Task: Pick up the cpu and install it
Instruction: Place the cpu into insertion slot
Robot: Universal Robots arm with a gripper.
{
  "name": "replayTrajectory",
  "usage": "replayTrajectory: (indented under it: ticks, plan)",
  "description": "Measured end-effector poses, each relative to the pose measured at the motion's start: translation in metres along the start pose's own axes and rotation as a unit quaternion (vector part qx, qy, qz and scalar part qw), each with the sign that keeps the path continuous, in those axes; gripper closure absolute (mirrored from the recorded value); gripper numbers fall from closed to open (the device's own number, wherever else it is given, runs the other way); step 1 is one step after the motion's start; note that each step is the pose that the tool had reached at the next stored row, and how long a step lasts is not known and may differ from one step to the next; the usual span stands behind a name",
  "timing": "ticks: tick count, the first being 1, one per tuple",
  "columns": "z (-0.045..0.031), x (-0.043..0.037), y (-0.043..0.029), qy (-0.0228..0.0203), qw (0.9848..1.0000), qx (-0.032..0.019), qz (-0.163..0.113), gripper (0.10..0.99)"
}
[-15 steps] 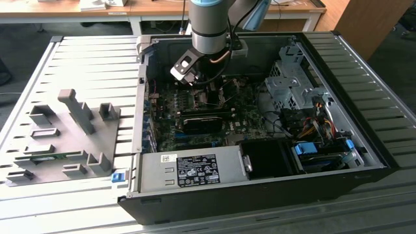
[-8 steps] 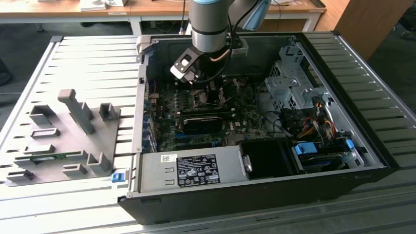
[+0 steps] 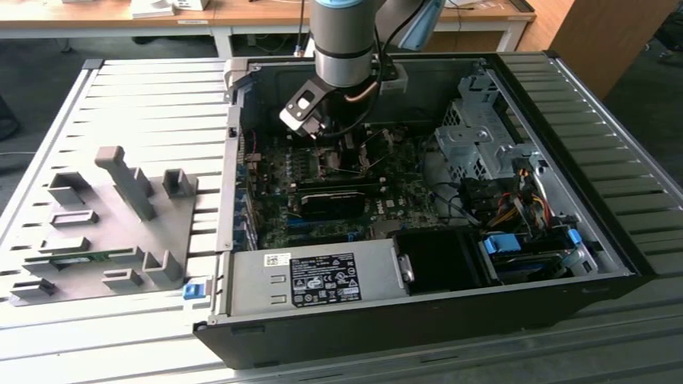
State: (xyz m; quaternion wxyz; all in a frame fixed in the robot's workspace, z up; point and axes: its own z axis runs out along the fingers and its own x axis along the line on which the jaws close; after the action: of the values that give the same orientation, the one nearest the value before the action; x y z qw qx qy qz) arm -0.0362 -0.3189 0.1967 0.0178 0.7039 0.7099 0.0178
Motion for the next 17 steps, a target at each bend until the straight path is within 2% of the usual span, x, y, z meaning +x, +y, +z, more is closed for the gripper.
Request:
replayTrajectory:
  ticks: [17]
  plan:
    - [0.0024,0.0001,0.0,0.0003,1.0,-0.0002,0.0,0.549]
